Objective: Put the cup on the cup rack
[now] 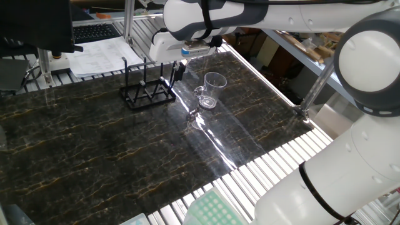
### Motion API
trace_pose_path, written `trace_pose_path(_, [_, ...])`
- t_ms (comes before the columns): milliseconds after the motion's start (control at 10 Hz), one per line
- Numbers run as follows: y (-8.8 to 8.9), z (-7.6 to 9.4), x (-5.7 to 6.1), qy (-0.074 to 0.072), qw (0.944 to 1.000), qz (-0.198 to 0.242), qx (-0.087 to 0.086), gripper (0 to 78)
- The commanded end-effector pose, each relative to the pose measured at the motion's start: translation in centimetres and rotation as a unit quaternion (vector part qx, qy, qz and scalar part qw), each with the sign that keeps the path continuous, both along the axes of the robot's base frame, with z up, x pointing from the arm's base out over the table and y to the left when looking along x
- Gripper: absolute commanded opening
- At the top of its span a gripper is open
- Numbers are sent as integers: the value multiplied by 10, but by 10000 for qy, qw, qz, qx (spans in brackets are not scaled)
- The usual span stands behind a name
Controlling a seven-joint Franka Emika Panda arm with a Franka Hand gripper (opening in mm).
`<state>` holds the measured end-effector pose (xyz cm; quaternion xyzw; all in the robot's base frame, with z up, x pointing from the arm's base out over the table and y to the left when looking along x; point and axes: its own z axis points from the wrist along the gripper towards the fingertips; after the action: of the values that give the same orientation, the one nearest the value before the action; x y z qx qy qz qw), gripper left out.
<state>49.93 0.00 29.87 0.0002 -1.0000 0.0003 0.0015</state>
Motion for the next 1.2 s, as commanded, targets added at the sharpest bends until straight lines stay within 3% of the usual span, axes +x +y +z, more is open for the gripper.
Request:
trace_pose_path(100, [0,0,0,-216,9986,-36,483,0])
trace_pose_path(200, [-1,0,1,-223,9994,43,243,0])
trace_pose_path(300, [-1,0,2,-223,9996,72,150,0])
trace_pose_path(900, [-11,-3,11,-147,9998,-78,113,0])
trace_pose_path(1000, [-23,-8,14,-153,9997,-155,73,0])
trace_pose_path(1200, [-30,-10,17,-100,9997,-213,73,0])
